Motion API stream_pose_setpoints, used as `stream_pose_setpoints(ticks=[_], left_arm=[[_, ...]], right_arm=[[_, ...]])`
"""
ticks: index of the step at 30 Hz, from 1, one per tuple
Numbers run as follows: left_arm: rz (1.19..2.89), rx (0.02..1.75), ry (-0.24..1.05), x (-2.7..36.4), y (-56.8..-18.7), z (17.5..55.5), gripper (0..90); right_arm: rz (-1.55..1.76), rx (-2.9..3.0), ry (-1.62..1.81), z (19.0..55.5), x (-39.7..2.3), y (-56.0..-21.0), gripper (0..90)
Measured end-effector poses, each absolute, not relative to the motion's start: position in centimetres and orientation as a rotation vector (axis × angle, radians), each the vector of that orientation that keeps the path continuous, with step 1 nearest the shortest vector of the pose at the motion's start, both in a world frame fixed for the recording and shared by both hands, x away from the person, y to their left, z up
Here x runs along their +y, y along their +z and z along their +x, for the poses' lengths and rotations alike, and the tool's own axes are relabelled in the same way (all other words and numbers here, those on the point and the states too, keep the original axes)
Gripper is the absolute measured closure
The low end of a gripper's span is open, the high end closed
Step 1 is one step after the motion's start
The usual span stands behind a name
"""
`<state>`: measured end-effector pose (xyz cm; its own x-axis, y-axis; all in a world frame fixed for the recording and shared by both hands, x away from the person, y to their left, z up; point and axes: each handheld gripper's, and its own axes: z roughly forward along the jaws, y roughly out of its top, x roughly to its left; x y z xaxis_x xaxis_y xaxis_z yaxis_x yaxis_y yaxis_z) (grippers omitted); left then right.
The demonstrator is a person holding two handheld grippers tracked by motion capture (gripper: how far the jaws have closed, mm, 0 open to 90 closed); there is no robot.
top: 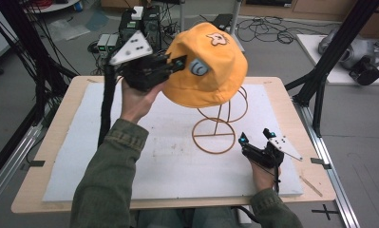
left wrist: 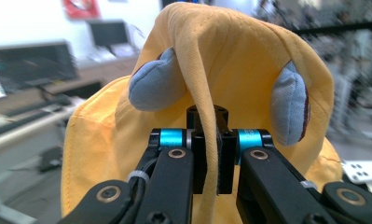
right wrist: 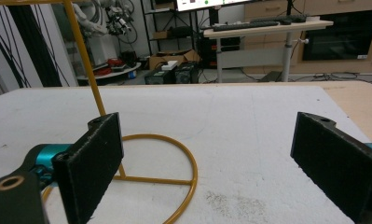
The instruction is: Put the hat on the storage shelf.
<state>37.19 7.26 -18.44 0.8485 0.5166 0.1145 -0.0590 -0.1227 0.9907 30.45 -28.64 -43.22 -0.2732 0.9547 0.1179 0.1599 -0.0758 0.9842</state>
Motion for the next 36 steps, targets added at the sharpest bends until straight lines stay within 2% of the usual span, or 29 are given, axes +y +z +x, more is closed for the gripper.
stream_pose_setpoints(ticks=[5,10,22,31,32,33,34,36], left_arm=[[1.796,0.326,0.380,3.5,-18.3,39.5,88.1],[1.892,0.322,0.324,1.3,-18.9,41.0,88.1],[2.002,0.365,0.250,0.3,-21.2,42.2,88.0],[2.002,0.378,0.241,-0.2,-21.5,42.3,87.5],[1.998,0.382,0.238,-0.1,-21.5,42.4,85.1],[1.984,0.393,0.231,0.0,-21.5,42.5,78.5],[1.963,0.401,0.215,0.1,-21.4,42.5,78.5],[1.939,0.397,0.216,0.3,-21.2,42.5,58.7]], right_arm=[[1.236,1.498,1.419,30.5,-28.6,-43.3,8.9],[1.238,1.504,1.424,30.3,-28.6,-43.4,8.9],[1.250,1.482,1.426,30.3,-29.3,-43.4,8.9],[1.241,1.484,1.424,30.3,-29.3,-43.4,8.9],[1.243,1.485,1.425,30.3,-29.3,-43.4,8.9],[1.241,1.485,1.425,30.3,-29.3,-43.4,9.0],[1.241,1.485,1.425,30.3,-29.3,-43.4,9.0],[1.241,1.486,1.425,30.3,-29.3,-43.4,8.9]])
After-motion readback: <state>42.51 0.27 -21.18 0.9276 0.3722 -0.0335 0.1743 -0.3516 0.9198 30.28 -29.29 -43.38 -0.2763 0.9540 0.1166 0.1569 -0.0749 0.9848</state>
